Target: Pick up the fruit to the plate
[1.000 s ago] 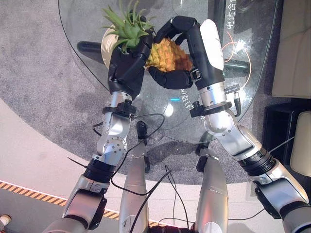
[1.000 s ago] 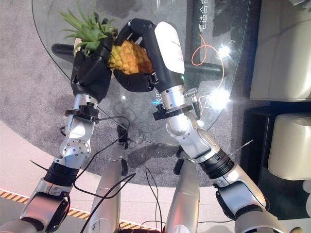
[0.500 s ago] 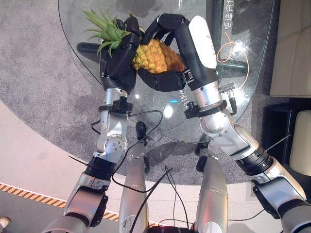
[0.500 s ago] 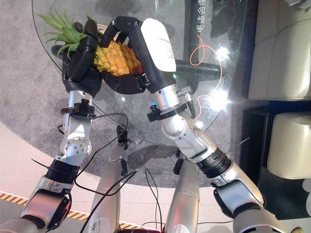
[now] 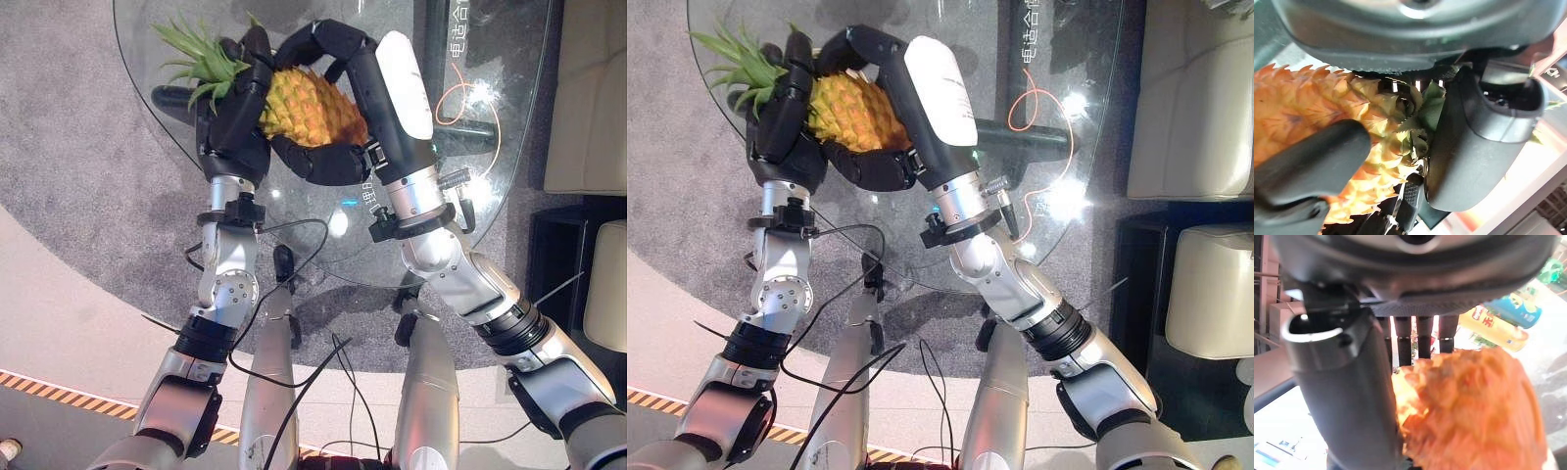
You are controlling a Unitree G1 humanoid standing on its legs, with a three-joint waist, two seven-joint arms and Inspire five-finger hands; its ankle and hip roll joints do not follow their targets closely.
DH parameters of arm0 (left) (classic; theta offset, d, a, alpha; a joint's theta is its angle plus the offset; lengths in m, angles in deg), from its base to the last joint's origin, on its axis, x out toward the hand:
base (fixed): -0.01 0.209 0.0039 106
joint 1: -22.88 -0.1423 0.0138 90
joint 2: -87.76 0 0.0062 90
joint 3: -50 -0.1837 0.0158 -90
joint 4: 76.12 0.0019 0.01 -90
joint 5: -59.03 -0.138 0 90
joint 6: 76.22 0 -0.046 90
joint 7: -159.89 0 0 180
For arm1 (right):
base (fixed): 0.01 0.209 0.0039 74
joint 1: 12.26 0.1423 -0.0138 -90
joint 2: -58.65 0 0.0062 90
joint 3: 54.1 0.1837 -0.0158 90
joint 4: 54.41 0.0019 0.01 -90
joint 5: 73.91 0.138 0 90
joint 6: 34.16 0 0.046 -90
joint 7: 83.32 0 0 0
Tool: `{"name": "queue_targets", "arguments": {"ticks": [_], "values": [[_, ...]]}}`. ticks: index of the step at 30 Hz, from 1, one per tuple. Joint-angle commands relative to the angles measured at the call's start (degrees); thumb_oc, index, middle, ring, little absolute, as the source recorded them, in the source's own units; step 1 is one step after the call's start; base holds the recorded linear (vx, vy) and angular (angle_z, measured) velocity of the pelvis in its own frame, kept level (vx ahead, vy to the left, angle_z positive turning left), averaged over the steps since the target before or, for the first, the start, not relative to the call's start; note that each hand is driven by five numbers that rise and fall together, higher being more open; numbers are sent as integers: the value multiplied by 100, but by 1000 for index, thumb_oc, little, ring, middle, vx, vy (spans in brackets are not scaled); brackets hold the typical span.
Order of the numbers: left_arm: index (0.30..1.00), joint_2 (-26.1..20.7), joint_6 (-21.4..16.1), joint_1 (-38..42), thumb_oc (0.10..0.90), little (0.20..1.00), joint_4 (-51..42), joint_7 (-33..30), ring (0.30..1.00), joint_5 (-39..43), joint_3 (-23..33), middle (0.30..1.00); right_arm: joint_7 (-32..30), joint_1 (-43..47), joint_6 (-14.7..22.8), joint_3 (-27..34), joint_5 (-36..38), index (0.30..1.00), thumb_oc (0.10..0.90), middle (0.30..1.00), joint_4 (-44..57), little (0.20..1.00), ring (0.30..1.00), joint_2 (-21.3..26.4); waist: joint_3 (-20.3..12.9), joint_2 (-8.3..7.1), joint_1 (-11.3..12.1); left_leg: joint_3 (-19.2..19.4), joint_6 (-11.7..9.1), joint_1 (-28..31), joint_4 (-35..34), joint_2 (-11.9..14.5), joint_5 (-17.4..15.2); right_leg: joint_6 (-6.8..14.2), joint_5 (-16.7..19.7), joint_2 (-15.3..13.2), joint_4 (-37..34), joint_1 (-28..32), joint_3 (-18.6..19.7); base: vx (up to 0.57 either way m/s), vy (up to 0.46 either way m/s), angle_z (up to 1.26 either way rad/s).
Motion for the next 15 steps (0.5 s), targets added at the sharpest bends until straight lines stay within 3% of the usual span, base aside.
{"name": "queue_targets", "arguments": {"ticks": [1,15], "values": [[300,99,-492,709,100,200,-759,559,300,-329,-118,300,-181,656,479,353,-43,900,800,900,855,900,900,-59,-145,122,-7,-158,-151,-77,523,200,-380,337,759,-187,-943,355,-2,0,0,0],[300,137,-646,661,100,200,-696,448,300,-388,27,300,-171,607,494,432,-38,900,800,900,865,900,900,-121,-145,142,-2,-150,-152,-48,482,199,-370,330,744,-186,-947,365,1,0,0,0]]}}
